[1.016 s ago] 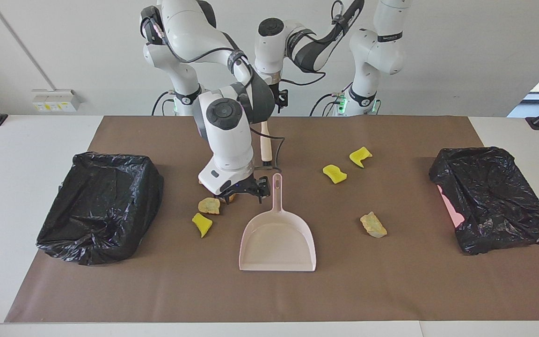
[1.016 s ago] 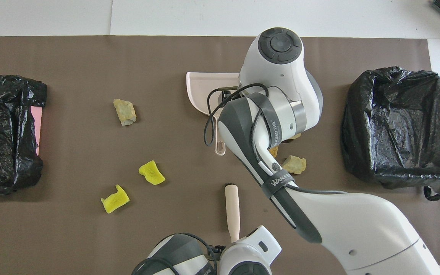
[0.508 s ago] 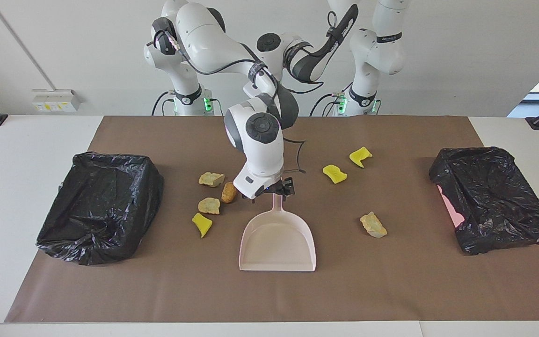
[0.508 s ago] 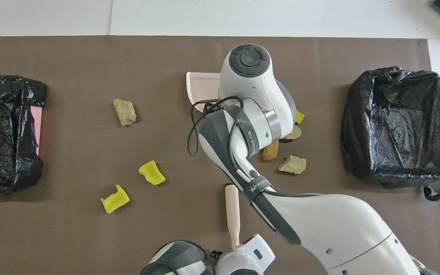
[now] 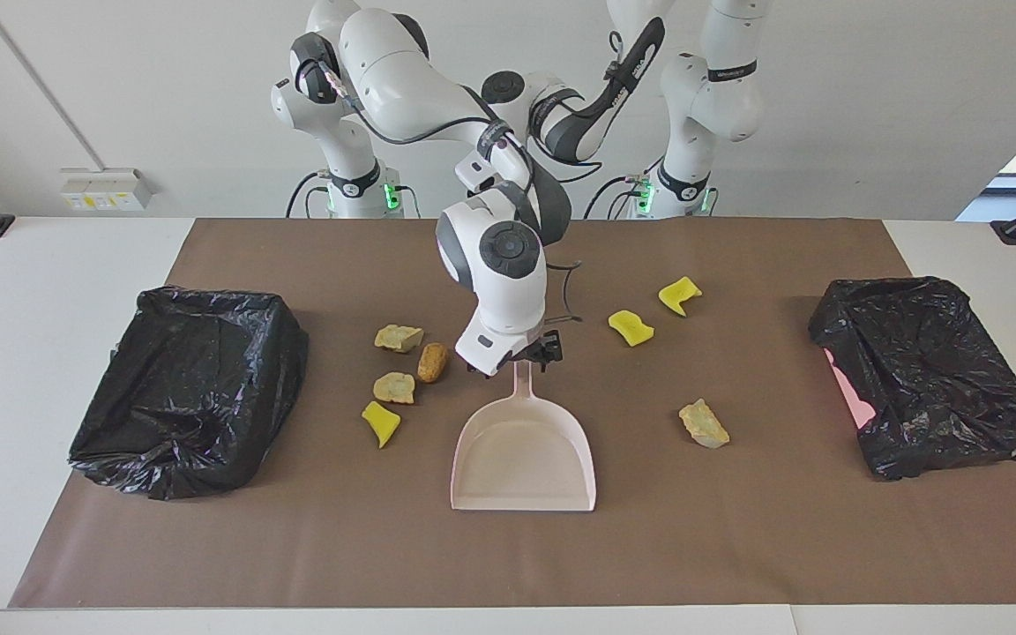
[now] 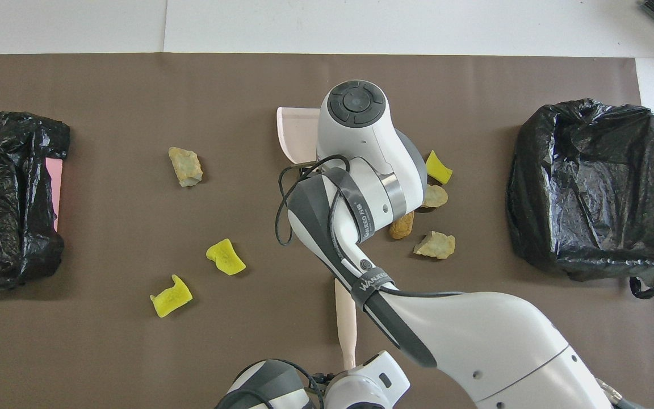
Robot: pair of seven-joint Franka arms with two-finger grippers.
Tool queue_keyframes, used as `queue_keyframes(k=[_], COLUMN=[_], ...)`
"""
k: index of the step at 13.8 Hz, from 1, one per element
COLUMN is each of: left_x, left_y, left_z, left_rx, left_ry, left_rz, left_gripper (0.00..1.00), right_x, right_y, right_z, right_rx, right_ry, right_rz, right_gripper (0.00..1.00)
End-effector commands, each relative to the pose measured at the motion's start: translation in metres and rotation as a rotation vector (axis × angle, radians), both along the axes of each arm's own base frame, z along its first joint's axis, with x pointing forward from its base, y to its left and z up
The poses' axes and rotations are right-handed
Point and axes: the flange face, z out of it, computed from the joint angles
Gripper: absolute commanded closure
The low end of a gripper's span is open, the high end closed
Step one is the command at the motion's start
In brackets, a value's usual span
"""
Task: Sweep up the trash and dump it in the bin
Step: 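Grasp the dustpan handle with the right gripper and lift it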
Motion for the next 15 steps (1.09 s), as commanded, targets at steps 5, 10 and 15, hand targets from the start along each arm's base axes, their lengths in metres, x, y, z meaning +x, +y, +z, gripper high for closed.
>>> queue_keyframes(k=[5,10,15], left_x=[0.003,0.030,0.069], left_y=[0.007,0.049,0.109], left_z=[0.008,0.038,0.068], left_rx=[-0.011,0.085,0.163], left_ry=[0.002,0.056,0.093], left_rz=[0.010,-0.070,-0.057], left_gripper=[1.00,1.00,1.00], right_x=[-0.011,-0.010,0.003], right_y=[0.000,-0.003,-0.041], right_z=[-0.010,-0.010,0.023], right_rx=[0.037,0.085,0.126], right_ry=[0.023,0.052,0.007], right_rz=[0.009,-0.017,0.314], right_gripper=[0.41,1.00,1.00])
